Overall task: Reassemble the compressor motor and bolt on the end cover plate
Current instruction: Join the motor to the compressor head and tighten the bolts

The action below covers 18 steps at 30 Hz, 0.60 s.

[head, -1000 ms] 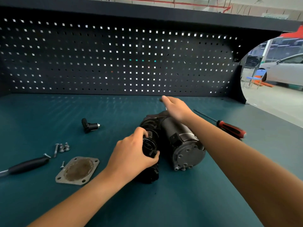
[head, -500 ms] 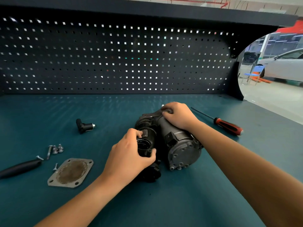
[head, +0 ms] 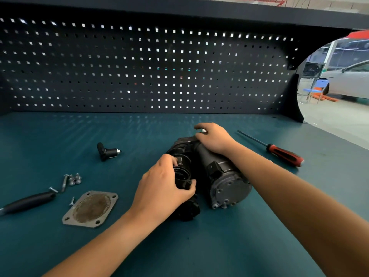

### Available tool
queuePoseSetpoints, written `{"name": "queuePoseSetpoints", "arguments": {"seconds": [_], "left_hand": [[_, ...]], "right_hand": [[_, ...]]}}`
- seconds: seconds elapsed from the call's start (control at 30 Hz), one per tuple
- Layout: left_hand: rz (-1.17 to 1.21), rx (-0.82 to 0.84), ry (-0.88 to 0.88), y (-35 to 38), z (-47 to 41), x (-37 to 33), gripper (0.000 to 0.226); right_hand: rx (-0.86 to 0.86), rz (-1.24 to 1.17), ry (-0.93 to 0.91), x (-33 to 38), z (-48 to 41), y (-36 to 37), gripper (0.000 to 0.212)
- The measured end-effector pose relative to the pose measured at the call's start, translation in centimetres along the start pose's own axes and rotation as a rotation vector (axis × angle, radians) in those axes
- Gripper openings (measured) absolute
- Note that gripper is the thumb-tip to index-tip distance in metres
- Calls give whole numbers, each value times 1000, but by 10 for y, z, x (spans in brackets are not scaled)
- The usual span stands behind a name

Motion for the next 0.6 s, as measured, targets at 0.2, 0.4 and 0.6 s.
{"name": "queuePoseSetpoints", "arguments": {"seconds": [0.2, 0.4, 0.6], "left_hand": [[-1, 5, 5, 8, -5, -10, 47], [-39, 11, 46, 10, -10, -17, 47], [82, -13, -6, 7, -7, -8, 48]], "right_hand": [[163, 99, 130, -6, -1, 7, 37], [170, 94, 105, -5, 1, 7, 37], [154, 68, 84, -5, 3, 6, 35]]}}
Point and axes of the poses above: each hand's wrist, its own z-axis away from the middle knuckle, its own y-axis out of the palm, x = y × z, the point moved 2 cm from there along -z, towards the middle knuckle, and after that the axes turned 7 degrees about -y, right-handed, at the moved point
